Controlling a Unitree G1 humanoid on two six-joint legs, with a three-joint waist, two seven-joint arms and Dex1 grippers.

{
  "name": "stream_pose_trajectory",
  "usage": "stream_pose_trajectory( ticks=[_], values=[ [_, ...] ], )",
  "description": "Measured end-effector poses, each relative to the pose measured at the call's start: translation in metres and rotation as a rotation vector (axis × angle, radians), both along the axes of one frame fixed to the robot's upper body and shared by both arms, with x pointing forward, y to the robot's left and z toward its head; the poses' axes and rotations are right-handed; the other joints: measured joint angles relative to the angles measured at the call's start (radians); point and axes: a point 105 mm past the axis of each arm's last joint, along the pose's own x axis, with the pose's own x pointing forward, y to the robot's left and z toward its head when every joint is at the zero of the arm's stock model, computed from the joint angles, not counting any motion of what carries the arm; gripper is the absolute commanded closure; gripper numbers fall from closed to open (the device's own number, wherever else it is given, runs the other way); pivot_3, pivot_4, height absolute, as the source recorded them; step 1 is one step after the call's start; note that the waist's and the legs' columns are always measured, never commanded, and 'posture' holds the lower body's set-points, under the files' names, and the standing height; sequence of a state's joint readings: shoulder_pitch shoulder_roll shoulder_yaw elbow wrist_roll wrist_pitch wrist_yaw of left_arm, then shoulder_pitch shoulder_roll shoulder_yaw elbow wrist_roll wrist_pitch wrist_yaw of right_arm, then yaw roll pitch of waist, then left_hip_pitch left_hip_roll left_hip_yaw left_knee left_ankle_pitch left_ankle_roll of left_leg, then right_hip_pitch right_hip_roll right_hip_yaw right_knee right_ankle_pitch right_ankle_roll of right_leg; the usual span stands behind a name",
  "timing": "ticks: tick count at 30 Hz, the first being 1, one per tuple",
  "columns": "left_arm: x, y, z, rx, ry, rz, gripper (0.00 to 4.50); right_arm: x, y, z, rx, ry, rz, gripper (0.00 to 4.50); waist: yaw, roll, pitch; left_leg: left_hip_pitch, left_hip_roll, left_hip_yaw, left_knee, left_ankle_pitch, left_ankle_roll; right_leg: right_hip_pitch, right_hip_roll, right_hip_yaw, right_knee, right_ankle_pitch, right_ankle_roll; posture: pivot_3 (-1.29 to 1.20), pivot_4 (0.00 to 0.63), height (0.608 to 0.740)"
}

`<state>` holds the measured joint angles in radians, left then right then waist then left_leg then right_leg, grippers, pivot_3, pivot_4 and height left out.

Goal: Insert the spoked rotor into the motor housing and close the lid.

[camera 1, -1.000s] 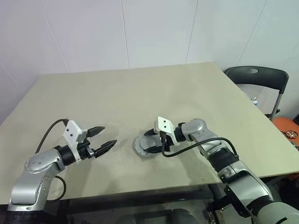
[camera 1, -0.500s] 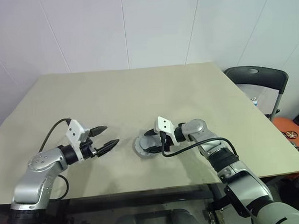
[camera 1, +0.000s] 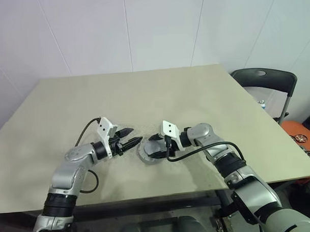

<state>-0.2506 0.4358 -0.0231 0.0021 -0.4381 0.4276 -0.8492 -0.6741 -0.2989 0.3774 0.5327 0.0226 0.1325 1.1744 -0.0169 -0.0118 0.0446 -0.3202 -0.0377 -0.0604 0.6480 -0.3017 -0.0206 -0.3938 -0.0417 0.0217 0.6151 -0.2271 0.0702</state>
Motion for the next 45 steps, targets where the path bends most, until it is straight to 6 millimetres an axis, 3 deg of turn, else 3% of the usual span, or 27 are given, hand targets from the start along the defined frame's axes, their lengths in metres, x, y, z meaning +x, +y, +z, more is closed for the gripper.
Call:
stream_pose_trajectory(
  ticks=[4, 7, 14, 30, 45],
  values=[
    [-0.006, -0.016, -0.016, -0.027, 0.08, -0.055, 3.99, 0.0, -0.001, 0.0, 0.0, 0.001, -0.003, 1.24, 0.0, 0.0, 0.0, 0.0, 0.0, 0.0, 0.0, 0.0, 0.0, 0.0, 0.0, 0.0, 0.0, 0.0, 0.0, 0.0, 0.0, 0.74],
    [-0.006, -0.028, -0.026, -0.034, 0.127, -0.08, 3.99, 0.0, -0.001, 0.0, 0.0, -0.001, -0.007, 1.24, 0.0, 0.0, 0.0, 0.0, 0.0, 0.0, 0.0, 0.0, 0.0, 0.0, 0.0, 0.0, 0.0, 0.0, 0.0, 0.0, 0.0, 0.74],
    [0.002, -0.046, -0.027, -0.046, 0.134, -0.103, 3.99, -0.001, 0.0, 0.0, 0.003, -0.005, -0.007, 1.24, 0.0, 0.0, 0.0, 0.0, 0.0, 0.0, 0.0, 0.0, 0.0, 0.0, 0.0, 0.0, 0.0, 0.0, 0.0, 0.0, 0.0, 0.74],
    [-0.005, -0.029, -0.031, 0.035, 0.119, -0.139, 3.99, -0.001, 0.001, 0.0, 0.002, -0.001, -0.013, 1.24, -0.001, 0.0, 0.0, 0.0, 0.0, -0.001, 0.0, 0.0, 0.0, 0.0, -0.001, 0.0, 0.0, 0.0, 0.0, 0.0, 0.0, 0.74],
    [-0.004, -0.033, -0.035, 0.071, 0.11, -0.136, 3.99, 0.0, -0.002, -0.002, -0.004, 0.013, -0.034, 1.24, 0.001, 0.003, -0.005, 0.001, 0.0, -0.001, 0.0, 0.0, 0.0, 0.002, -0.001, -0.001, -0.001, -0.001, 0.001, 0.0, 0.0, 0.74]
  ],
)
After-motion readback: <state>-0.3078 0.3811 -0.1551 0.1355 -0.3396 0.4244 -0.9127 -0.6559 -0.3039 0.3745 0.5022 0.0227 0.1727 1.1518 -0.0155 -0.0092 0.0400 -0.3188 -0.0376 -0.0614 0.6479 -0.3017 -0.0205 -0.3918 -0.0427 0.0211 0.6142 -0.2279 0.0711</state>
